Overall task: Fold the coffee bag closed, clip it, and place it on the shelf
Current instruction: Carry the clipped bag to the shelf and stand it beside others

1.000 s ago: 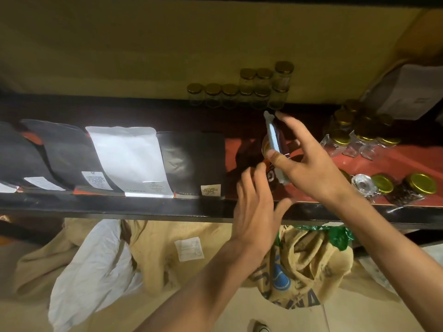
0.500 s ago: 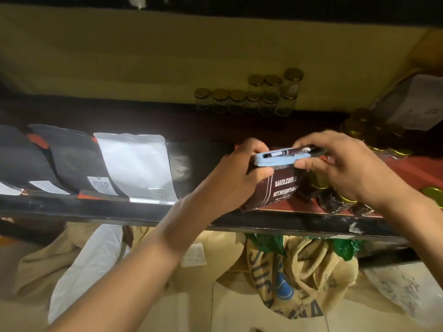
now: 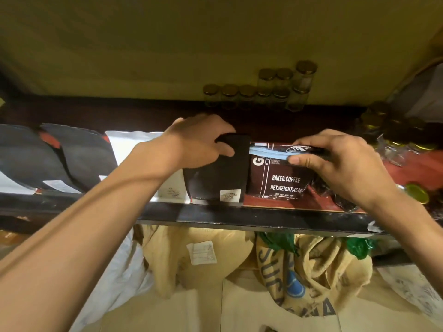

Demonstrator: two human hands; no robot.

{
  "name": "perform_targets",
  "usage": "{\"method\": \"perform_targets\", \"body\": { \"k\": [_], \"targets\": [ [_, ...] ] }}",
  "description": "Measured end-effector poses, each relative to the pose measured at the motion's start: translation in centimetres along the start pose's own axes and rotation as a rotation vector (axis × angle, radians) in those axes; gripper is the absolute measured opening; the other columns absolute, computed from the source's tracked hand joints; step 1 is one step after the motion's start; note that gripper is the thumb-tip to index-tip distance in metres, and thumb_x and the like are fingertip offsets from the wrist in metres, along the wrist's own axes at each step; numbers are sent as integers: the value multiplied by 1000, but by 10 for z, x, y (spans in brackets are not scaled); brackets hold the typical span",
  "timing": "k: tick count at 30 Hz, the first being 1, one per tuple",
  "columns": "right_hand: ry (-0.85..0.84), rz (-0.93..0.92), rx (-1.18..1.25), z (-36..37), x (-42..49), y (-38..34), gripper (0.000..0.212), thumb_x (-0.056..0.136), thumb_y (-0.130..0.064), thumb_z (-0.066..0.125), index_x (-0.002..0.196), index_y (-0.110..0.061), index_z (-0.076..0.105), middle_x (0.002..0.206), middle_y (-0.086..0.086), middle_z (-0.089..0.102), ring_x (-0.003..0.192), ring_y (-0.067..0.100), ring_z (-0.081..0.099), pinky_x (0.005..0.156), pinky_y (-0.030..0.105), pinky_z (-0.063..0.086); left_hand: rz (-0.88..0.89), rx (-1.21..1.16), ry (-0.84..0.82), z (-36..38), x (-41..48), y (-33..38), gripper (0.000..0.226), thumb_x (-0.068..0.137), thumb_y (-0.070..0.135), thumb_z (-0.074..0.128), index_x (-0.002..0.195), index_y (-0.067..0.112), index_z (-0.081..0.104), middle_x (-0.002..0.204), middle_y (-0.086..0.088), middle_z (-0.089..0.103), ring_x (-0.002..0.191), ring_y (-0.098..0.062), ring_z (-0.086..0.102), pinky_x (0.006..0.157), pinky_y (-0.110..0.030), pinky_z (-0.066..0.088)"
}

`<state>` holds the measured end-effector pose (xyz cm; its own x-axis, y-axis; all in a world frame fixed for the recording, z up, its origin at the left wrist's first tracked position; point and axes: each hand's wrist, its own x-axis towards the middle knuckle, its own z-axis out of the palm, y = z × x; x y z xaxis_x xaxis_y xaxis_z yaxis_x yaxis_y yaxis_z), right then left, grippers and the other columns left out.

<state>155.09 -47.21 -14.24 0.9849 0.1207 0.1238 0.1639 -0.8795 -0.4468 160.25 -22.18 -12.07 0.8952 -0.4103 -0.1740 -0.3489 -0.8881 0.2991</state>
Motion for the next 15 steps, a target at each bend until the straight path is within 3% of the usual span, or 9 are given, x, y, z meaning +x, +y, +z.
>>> {"method": "perform_targets", "body": {
  "k": [5,8,12,15],
  "targets": [
    [38,-6,26,2,4,1,47,82,-55,65,120,-28,69,112,-3,69,101,22,65,83,46,55,30,-50,1,-2,0,-3,19,91,36,65,76,42,55,82,16,60,88,-13,57,73,-31,35],
    [-54,-24,14,14,5,8,47,86,-48,63,126,-23,65,115,4,67,106,28,63,87,50,53,35,-59,-36,-2,1,-4,30,92,35,64,66,43,51,74,22,57,78,-8,56,63,-27,36],
    [-164,-19,109,17,7,22,48,88,-42,66,133,-31,54,122,3,65,112,25,58,91,50,52,60,-84,-77,-4,-1,-4,26,91,33,65,70,41,54,76,20,61,73,-1,56,60,-24,37],
    [-184,-19,107,18,9,25,55,86,-39,71,137,-39,49,122,-1,64,116,19,51,94,43,50,69,-128,-103,-6,-3,-4,12,91,29,66,82,35,61,83,13,67,80,-10,64,70,-29,48]
  ]
}}
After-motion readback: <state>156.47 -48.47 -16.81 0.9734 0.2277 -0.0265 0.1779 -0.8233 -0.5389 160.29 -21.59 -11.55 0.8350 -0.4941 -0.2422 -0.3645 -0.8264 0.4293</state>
